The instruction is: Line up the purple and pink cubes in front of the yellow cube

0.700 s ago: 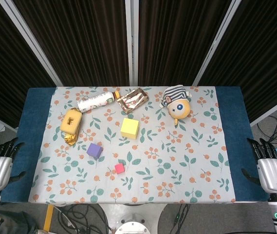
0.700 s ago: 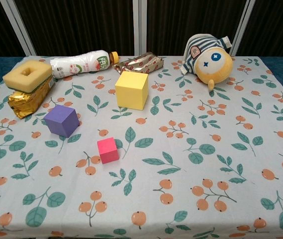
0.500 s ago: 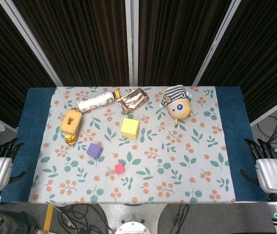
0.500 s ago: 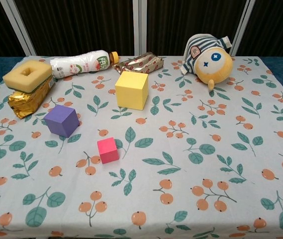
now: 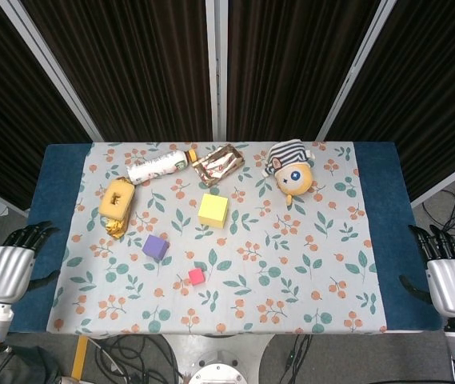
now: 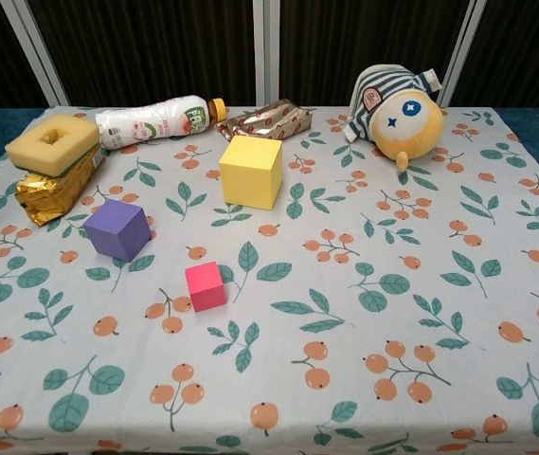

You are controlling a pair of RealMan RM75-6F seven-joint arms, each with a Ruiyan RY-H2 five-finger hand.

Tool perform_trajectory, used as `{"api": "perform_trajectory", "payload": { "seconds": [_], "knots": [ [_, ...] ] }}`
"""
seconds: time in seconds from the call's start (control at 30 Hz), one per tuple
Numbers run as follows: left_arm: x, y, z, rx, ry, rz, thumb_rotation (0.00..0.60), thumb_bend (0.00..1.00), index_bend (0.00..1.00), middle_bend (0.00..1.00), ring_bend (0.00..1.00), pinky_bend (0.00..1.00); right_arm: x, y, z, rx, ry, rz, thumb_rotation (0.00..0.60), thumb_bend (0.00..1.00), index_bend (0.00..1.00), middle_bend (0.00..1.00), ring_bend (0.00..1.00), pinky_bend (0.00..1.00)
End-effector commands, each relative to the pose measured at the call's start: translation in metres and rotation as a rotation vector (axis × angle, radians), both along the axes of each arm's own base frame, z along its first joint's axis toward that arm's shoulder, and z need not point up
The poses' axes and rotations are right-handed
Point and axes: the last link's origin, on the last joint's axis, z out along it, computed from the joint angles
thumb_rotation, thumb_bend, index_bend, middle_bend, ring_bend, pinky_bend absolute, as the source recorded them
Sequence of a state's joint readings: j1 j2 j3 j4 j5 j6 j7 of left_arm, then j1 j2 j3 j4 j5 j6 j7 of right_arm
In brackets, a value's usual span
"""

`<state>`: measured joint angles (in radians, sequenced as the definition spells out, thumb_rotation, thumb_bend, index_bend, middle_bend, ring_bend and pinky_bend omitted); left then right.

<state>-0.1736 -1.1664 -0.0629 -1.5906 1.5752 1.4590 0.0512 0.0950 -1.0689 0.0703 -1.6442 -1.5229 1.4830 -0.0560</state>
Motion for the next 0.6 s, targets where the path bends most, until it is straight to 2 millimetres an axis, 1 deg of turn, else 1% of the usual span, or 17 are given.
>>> {"api": "perform_trajectory", "payload": {
  "seconds": [0.03, 0.13, 0.2, 0.33, 0.43, 0.6],
  "knots": [
    [0.017, 0.021, -0.007, -0.057, -0.015, -0.104, 0.600, 0.09, 0.32, 0.34, 0.28, 0.40, 0.001, -0.001, 0.003, -0.009, 0.006, 0.005, 0.600, 0.13, 0.00, 0.13, 0.00, 0.10],
    [0.029, 0.039, -0.020, -0.133, -0.009, -0.180, 0.600, 0.09, 0.34, 0.36, 0.37, 0.56, 0.002, -0.001, 0.005, -0.009, 0.008, 0.007, 0.600, 0.13, 0.00, 0.13, 0.00, 0.09],
    [0.036, 0.048, -0.029, -0.182, 0.014, -0.211, 0.600, 0.09, 0.34, 0.38, 0.43, 0.64, 0.002, 0.000, 0.005, -0.007, 0.011, 0.009, 0.600, 0.13, 0.00, 0.13, 0.00, 0.10],
    [0.052, 0.068, -0.056, -0.285, 0.046, -0.265, 0.600, 0.09, 0.34, 0.38, 0.51, 0.72, 0.003, 0.000, 0.005, -0.006, 0.011, 0.010, 0.600, 0.13, 0.00, 0.13, 0.00, 0.10],
    [0.059, 0.080, -0.076, -0.344, 0.093, -0.277, 0.600, 0.09, 0.34, 0.37, 0.55, 0.77, 0.003, 0.001, 0.005, -0.004, 0.011, 0.008, 0.600, 0.13, 0.00, 0.13, 0.00, 0.10],
    [0.069, 0.093, -0.106, -0.366, 0.171, -0.296, 0.600, 0.09, 0.33, 0.36, 0.62, 0.83, 0.004, 0.002, 0.005, -0.004, 0.013, 0.012, 0.600, 0.13, 0.00, 0.13, 0.00, 0.10]
  ]
}}
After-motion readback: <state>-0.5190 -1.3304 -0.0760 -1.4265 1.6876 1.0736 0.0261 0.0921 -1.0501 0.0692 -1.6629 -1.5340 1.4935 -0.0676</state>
